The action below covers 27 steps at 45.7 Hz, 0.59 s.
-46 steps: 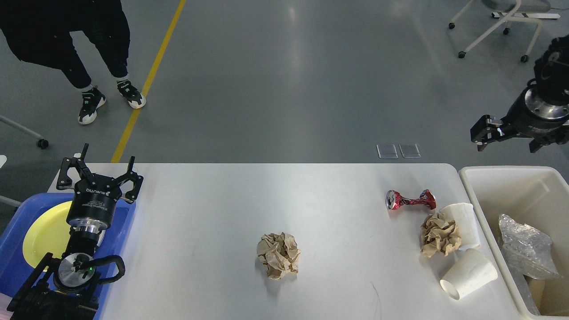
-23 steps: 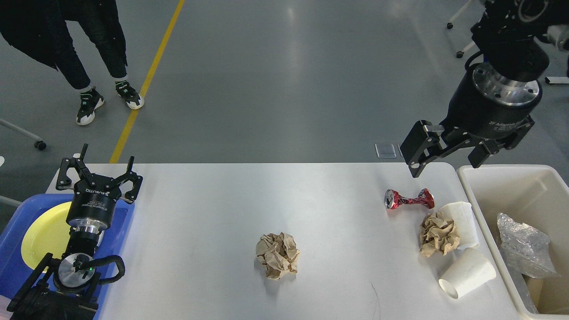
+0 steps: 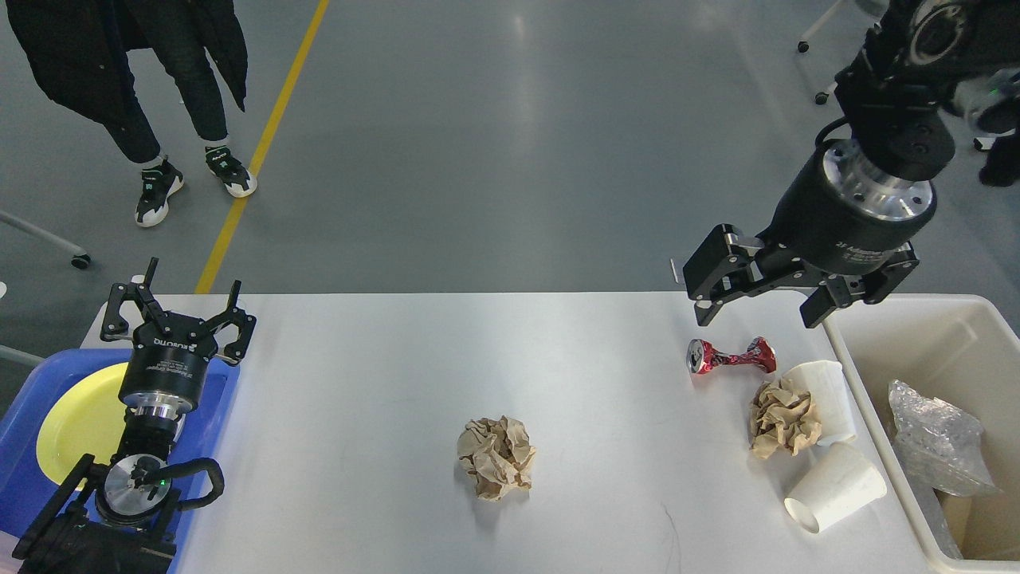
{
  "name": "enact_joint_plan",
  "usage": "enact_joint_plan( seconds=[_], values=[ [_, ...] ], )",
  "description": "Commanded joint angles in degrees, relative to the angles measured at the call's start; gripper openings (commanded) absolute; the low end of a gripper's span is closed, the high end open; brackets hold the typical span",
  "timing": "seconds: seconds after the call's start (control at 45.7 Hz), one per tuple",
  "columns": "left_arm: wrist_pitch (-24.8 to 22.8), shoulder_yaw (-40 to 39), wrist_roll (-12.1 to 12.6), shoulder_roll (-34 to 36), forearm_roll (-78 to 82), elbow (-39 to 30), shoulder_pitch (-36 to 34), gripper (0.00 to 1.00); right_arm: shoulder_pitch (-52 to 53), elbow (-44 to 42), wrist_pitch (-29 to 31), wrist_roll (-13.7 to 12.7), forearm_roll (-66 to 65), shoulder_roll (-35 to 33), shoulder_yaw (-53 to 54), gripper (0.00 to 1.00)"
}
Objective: Tidy desktop
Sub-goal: 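Raise the right gripper and move it over the crumpled brown paper ball, then lower the right gripper and grasp the crumpled brown paper ball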
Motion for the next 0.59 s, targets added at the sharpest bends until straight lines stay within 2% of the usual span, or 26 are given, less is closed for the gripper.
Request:
enact_joint_plan(
  seconds=[0.0,0.197,0.35,0.569],
  values=[
    [0.01,0.01,0.00,0.00,0.00,-0.02,-0.02,0.96,-9.89,-5.65,-4.15,0.02,4.01,3.85,4.14,1.00],
    [-0.08,0.01,0.09,0.00,0.00,-0.02,-0.02,0.96,-24.39,-17.43,-5.29,0.02,5.43,9.47,12.50,1.00],
    [-0.08,0.01,0.09,0.00,0.00,-0.02,-0.02,0.96,-34.50,-27.79,-7.05,0.02,5.08,19.31,15.40,1.00],
    [-0.08,0.01,0.09,0.00,0.00,-0.02,-0.02,0.96,-49.18,-38.44,-15.04,0.02,4.20,26.35,18.57,1.00]
  ],
)
